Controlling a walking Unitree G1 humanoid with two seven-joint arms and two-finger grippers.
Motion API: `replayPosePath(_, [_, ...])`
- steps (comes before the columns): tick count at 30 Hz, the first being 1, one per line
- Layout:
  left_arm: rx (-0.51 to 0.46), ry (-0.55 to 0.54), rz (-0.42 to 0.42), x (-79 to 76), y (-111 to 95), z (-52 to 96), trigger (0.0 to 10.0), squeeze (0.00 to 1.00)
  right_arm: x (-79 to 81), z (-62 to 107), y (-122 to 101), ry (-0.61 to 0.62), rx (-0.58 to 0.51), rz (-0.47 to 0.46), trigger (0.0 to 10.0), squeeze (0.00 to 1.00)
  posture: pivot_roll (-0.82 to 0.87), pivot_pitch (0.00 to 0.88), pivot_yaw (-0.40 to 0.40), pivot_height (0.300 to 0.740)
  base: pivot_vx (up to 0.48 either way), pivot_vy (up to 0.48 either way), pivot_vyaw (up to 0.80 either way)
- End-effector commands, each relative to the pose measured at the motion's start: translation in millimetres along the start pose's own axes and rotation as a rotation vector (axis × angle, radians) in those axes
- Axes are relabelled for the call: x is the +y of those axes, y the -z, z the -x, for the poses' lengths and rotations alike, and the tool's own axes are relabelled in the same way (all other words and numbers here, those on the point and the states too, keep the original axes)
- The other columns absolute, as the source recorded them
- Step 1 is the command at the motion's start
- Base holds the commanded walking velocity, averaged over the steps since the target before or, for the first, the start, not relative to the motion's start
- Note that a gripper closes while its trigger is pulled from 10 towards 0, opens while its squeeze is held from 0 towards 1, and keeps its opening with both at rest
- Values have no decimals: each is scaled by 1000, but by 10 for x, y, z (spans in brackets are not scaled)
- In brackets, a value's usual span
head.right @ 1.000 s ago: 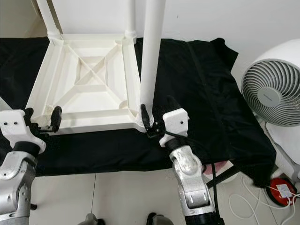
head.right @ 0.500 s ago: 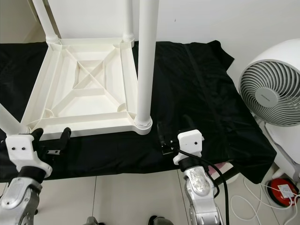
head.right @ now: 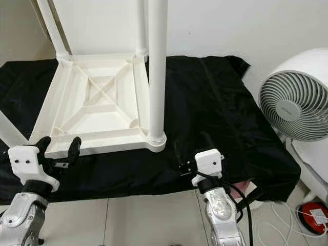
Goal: Building children table
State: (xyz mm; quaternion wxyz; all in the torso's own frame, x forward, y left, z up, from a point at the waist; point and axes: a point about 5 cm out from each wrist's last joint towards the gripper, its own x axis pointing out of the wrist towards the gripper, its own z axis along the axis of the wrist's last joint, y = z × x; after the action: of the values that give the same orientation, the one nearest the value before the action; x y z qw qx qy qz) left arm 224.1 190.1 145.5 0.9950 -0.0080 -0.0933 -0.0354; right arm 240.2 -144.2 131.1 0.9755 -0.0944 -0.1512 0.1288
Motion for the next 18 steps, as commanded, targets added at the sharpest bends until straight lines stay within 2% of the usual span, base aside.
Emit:
replayPosePath(1, [14,96,17,-59,23,-16,10000,0,42,-11,-2,-26,-5,-9,10000,0,-57,37,52,740,0,0,0])
replayPosePath(5, [10,91,39,-56,2,-25,10000,0,62,-18,-30,-42,-17,-6,10000,0,-57,46,51,740,0,0,0])
replayPosePath(18, [-4,88,37,-28,7,-48,10000,0,33,-89,-79,-57,-52,-9,10000,0,-56,60,46,740,0,0,0])
